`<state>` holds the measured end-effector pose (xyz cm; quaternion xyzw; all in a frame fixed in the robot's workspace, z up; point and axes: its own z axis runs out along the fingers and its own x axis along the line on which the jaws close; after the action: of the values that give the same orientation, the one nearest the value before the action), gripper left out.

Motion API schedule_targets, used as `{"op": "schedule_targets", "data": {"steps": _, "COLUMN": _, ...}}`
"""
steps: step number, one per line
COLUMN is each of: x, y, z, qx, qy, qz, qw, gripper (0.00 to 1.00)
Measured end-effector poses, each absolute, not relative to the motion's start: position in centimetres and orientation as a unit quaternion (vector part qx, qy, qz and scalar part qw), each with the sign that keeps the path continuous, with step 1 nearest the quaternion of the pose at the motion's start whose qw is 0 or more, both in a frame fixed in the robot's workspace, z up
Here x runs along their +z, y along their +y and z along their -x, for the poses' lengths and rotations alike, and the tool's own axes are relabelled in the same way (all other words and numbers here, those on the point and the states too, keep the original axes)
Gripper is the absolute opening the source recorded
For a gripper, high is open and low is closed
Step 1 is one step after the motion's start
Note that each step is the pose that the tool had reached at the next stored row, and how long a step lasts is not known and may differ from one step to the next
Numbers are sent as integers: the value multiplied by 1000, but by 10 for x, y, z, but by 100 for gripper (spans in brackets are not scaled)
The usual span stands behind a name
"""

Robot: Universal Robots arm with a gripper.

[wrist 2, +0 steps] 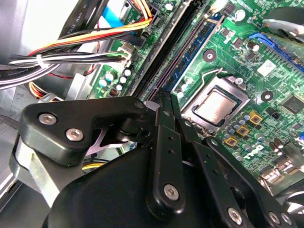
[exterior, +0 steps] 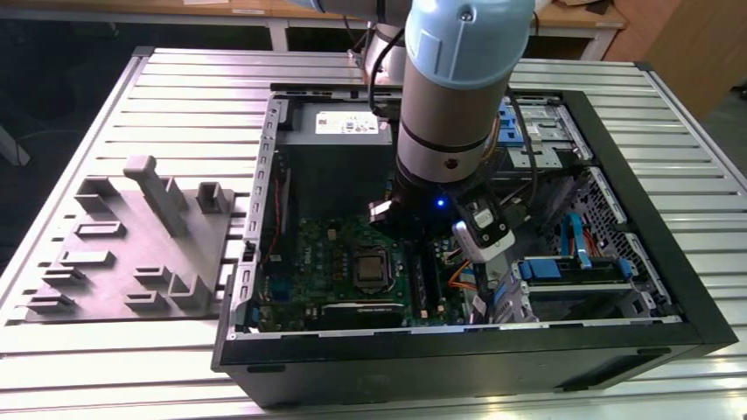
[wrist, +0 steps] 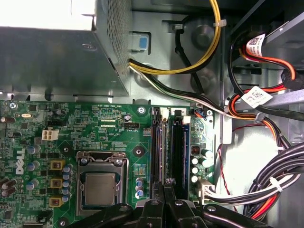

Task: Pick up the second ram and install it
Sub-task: 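Insert the second ram into the second slot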

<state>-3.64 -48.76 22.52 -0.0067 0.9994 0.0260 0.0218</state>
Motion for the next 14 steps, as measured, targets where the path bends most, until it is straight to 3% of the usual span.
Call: {"op": "schedule_targets", "data": {"steps": 14, "x": 225, "y": -488, "z": 36, "qx": 26, "qy": 999, "qz": -2, "qw": 22, "gripper": 11}}
